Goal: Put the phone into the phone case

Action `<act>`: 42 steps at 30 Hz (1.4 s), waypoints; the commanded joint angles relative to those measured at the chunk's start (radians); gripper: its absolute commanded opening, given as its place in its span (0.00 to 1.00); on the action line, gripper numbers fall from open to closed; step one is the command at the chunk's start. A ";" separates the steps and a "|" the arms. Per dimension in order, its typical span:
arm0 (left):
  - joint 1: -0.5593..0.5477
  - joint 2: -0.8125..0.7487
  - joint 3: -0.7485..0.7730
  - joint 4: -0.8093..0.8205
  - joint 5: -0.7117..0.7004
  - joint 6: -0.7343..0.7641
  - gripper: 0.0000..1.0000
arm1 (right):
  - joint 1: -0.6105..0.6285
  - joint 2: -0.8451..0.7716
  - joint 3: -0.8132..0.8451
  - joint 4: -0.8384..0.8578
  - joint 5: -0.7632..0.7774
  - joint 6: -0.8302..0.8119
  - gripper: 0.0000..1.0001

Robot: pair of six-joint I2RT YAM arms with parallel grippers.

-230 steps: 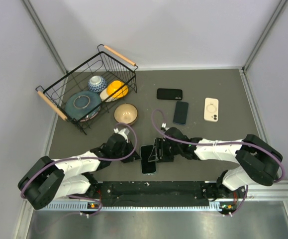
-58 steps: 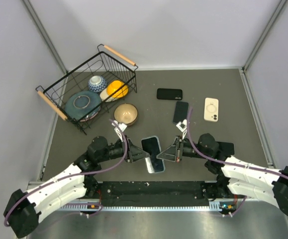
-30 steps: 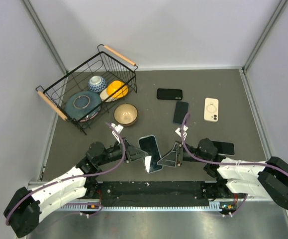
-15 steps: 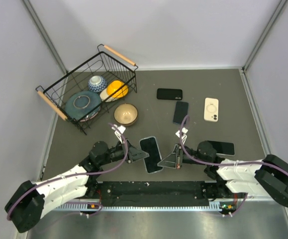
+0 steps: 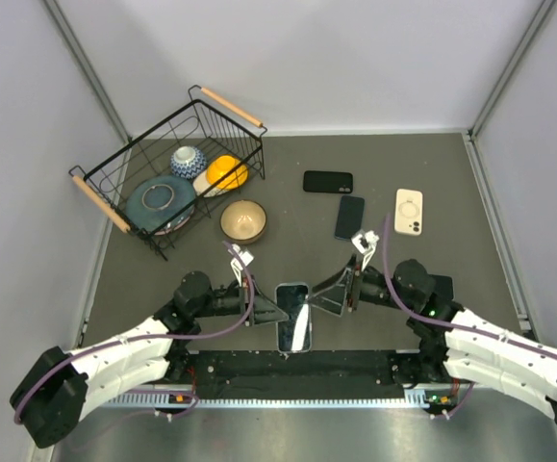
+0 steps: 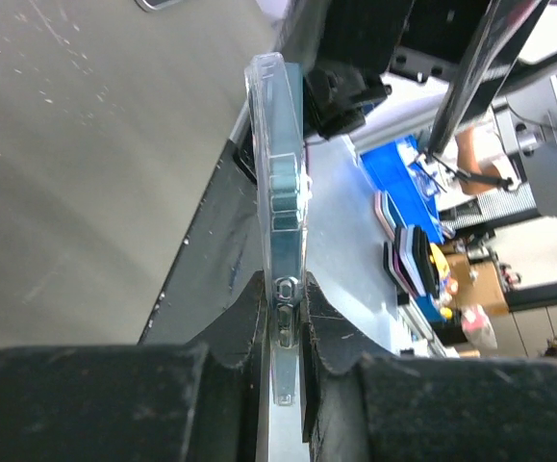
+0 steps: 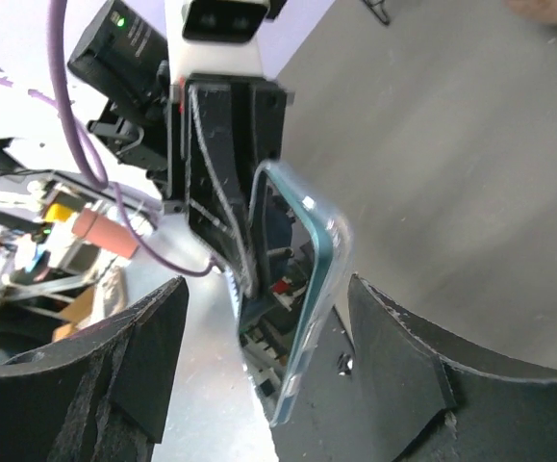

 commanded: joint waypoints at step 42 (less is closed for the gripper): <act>0.001 0.138 0.060 0.053 0.030 0.032 0.00 | 0.004 0.158 0.057 0.153 -0.122 0.084 0.13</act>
